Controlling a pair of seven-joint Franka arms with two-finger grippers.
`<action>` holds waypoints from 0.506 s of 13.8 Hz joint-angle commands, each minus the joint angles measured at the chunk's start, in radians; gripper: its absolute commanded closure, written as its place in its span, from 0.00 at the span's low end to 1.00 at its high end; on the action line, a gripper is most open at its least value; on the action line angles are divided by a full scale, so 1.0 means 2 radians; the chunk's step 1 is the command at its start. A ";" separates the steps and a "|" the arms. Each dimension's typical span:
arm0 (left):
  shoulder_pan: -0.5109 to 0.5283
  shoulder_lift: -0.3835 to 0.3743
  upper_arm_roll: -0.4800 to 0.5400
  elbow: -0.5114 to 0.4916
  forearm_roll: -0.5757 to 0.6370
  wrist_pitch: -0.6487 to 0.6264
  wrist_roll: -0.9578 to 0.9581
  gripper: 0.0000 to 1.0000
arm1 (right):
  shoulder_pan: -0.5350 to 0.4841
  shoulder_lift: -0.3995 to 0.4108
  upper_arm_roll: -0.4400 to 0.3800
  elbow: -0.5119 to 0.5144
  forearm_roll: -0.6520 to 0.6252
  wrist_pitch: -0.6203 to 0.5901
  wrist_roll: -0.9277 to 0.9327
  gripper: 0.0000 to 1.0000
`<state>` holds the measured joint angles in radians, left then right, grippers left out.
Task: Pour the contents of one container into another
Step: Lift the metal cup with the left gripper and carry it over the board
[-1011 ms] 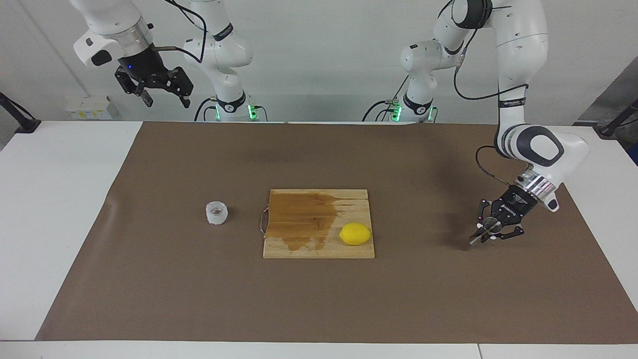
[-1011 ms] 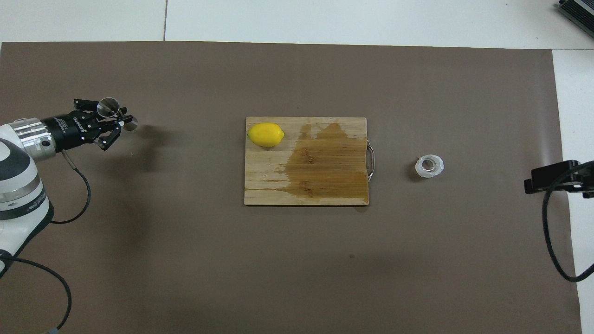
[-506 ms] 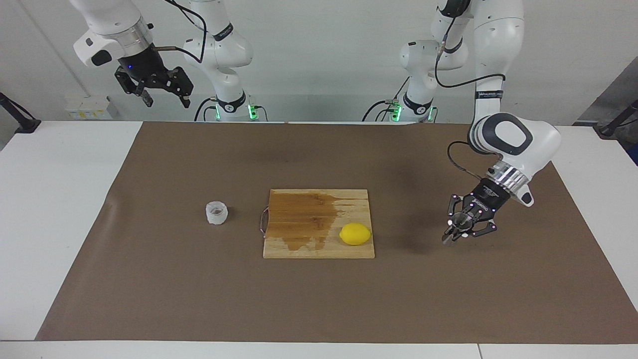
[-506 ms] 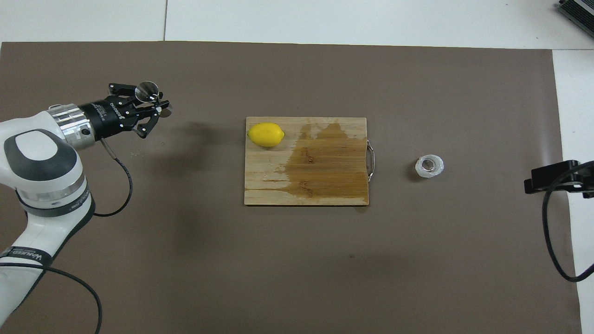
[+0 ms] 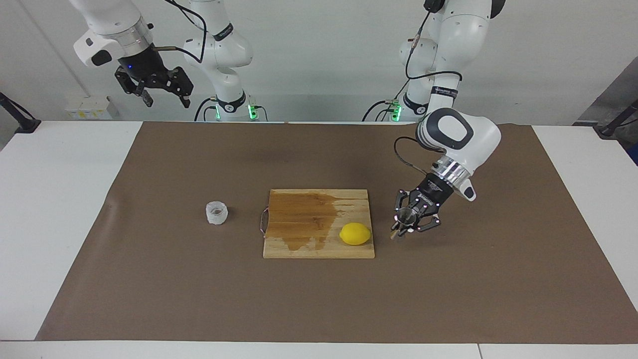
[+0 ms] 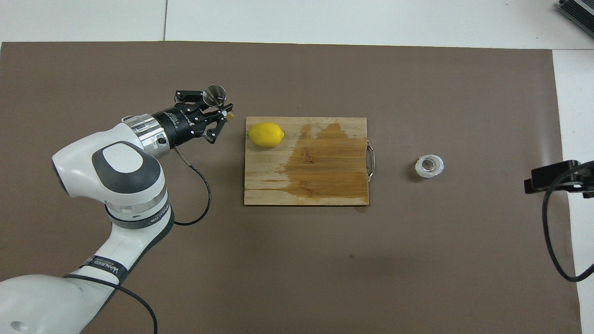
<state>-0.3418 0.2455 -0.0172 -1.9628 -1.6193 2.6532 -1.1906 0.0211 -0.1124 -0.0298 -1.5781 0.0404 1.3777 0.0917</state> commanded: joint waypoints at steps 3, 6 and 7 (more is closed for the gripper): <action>-0.068 -0.005 0.006 0.013 -0.052 0.036 -0.002 1.00 | -0.004 -0.004 0.000 0.000 0.010 -0.003 0.002 0.00; -0.106 0.003 0.006 0.016 -0.078 0.067 -0.002 1.00 | -0.004 -0.004 0.000 0.000 0.010 -0.003 0.002 0.00; -0.112 0.003 0.006 0.015 -0.089 0.069 -0.002 1.00 | -0.003 -0.004 0.000 0.000 0.010 -0.003 0.002 0.00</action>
<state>-0.5368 0.2476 -0.0184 -1.9407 -1.7573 2.7648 -1.1908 0.0211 -0.1124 -0.0298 -1.5781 0.0404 1.3777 0.0917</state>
